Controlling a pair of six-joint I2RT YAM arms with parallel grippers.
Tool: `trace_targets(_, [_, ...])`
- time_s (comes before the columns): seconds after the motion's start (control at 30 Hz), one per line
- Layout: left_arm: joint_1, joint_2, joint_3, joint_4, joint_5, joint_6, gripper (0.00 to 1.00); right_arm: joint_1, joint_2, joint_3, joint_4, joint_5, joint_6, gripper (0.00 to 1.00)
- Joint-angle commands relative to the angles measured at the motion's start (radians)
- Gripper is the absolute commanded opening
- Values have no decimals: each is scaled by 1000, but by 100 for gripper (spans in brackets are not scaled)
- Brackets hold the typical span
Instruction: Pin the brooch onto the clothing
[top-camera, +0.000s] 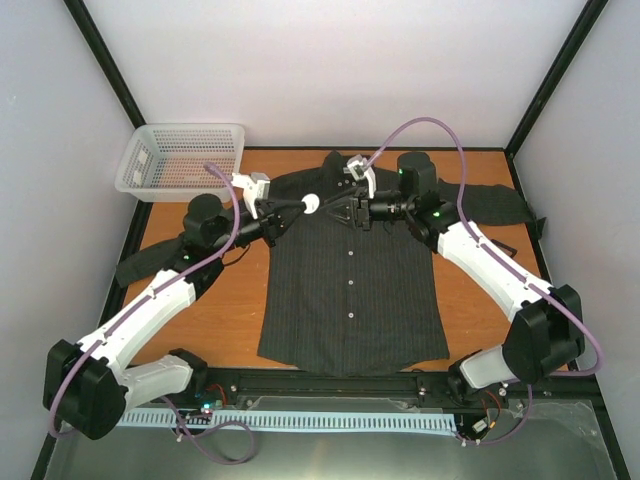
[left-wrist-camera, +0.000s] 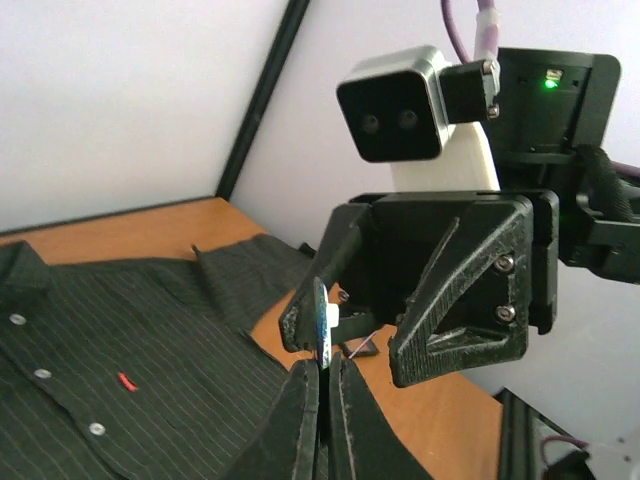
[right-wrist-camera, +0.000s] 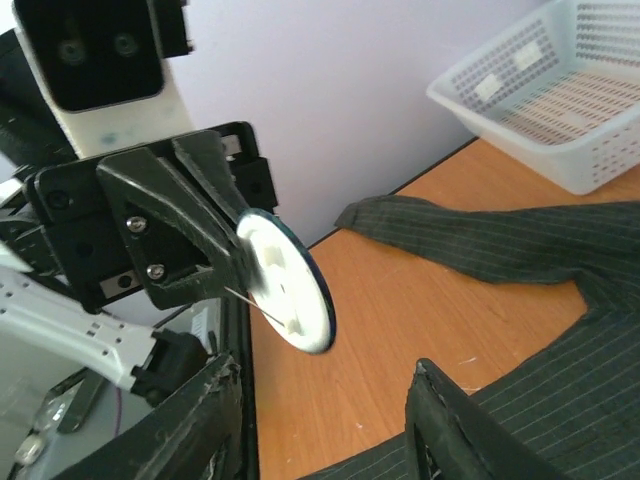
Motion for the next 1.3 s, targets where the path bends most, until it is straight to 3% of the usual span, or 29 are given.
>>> trace_targets(0.0, [1, 12, 24, 27, 105, -100, 1, -3, 18, 8, 48, -153, 16, 43])
trace_targets(0.13, [3, 13, 12, 51, 122, -110, 1, -2, 2, -32, 137, -179, 67, 35])
trace_targets(0.37, [5, 13, 14, 68, 162, -109, 1, -2, 2, -32, 138, -166, 59, 19])
trace_targets(0.7, [6, 12, 8, 75, 187, -117, 1, -3, 5, -39, 168, -175, 65, 3])
trace_targets(0.8, [6, 18, 20, 44, 197, -106, 1, -3, -3, -46, 162, -180, 37, 3])
trace_targets(1.03, [55, 20, 32, -35, 275, -100, 39, -9, -6, -27, 70, -259, -89, 3])
trace_targets(1.27, [81, 24, 62, -137, 408, -5, 45, -17, 34, 63, -233, -329, -346, 2])
